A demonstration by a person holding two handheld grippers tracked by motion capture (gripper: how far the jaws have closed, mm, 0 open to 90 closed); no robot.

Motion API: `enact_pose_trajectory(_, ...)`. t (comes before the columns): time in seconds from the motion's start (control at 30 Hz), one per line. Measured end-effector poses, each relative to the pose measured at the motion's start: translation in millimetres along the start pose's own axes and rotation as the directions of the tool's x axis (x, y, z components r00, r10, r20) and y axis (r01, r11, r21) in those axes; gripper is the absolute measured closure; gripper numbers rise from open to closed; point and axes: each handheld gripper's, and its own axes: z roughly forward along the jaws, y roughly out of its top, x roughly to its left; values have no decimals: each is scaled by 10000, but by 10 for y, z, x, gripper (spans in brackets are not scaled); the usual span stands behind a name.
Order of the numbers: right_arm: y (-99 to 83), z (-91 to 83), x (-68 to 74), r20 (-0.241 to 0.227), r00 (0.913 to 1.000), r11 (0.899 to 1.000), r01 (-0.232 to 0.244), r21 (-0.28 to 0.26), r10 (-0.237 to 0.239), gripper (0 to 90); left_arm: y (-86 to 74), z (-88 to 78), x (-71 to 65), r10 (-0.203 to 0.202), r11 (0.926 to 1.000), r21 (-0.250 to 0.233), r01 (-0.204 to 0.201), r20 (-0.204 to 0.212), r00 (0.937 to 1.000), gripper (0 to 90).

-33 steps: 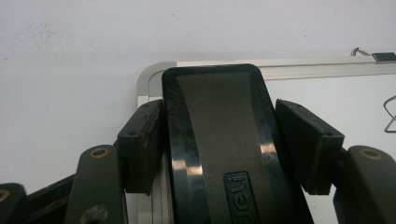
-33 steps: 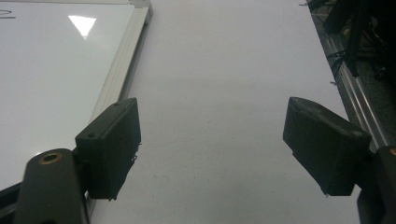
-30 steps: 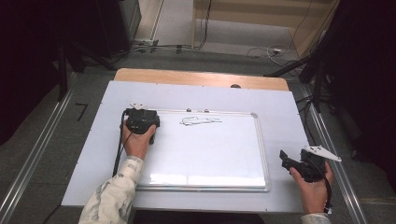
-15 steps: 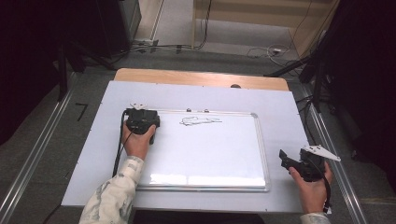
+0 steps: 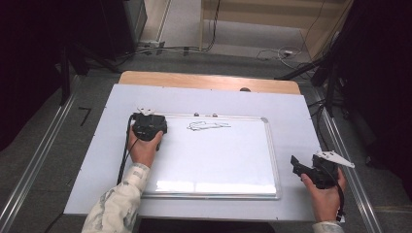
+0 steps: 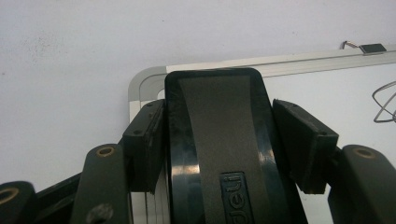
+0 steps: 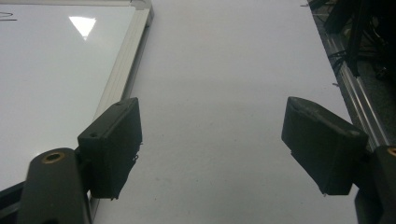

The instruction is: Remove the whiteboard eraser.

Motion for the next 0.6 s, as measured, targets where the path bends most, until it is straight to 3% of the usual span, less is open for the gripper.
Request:
enact_pose_trajectory(0.27,0,-3,-2,-7,10000,10000,-12,-10,12,187,50,-103,-28,-69,9990,-430,82,304,9995,387)
enact_pose_trajectory(0.6,0,-11,-1,6,10000,10000,-4,-20,4,187,57,-163,-46,-15,9987,-502,34,370,9993,388)
